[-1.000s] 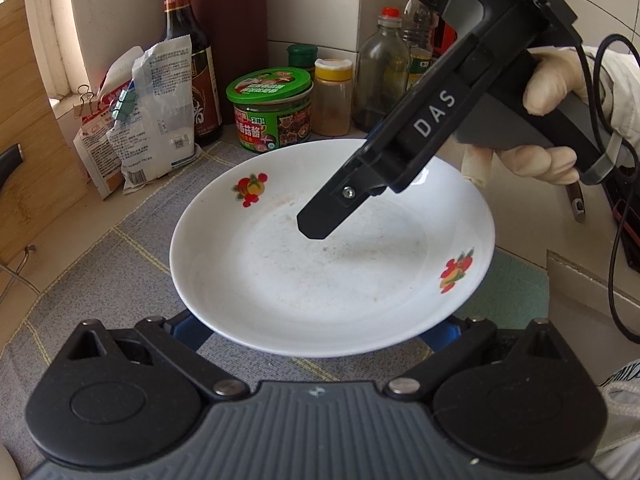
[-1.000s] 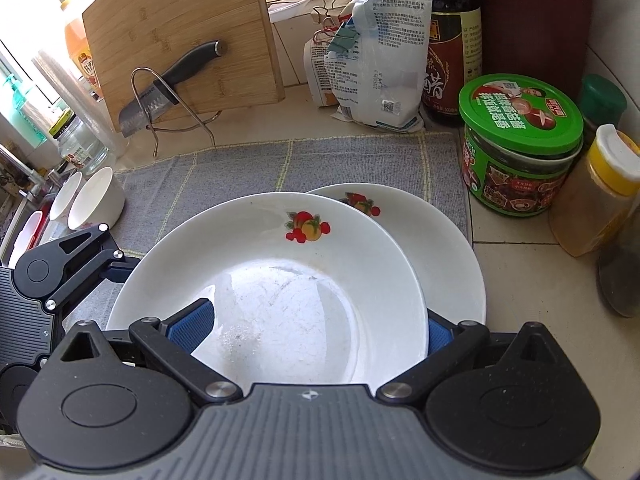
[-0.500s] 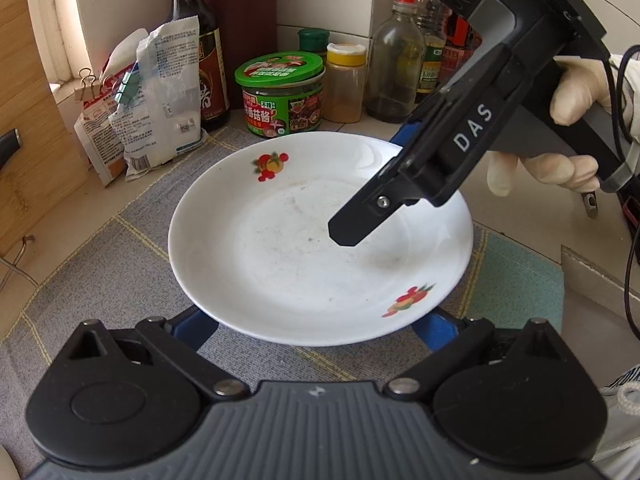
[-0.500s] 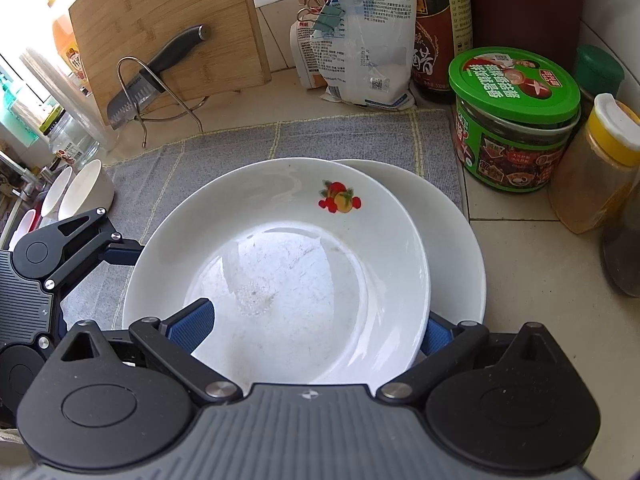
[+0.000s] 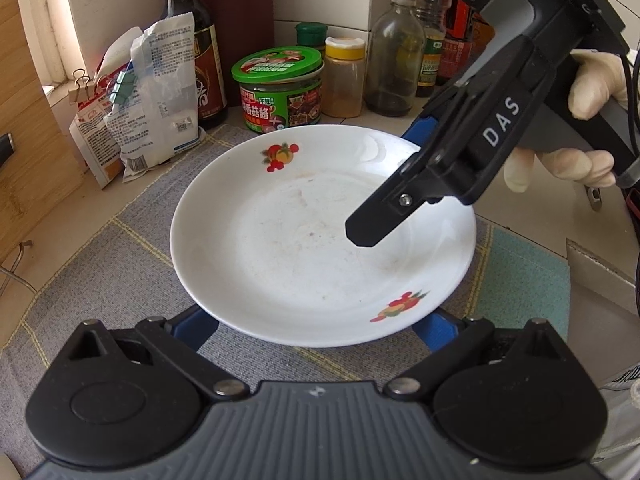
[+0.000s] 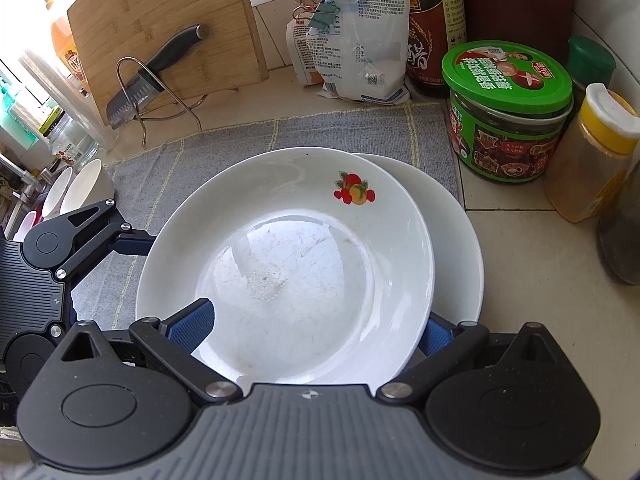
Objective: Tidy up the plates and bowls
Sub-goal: 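Set the fruit-print plate flat on the stack and open the right tool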
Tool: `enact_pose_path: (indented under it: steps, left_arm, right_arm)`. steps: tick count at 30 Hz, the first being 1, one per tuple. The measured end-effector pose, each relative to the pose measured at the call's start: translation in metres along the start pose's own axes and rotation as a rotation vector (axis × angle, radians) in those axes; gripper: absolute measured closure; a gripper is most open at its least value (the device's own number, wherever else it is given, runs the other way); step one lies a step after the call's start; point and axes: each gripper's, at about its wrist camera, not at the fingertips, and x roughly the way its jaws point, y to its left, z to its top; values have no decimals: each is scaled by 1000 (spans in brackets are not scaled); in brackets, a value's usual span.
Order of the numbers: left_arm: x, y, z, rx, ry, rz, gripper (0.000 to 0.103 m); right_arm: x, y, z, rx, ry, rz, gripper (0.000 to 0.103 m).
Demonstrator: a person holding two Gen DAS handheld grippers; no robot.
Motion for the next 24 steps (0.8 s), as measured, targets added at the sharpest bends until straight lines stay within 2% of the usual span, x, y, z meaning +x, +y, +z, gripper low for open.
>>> enact_pose_path:
  steps: [24]
  left_arm:
    - [10,4,5,88,27,14,2]
  right_arm:
    - [6,-4,-1,14,27,-9,0]
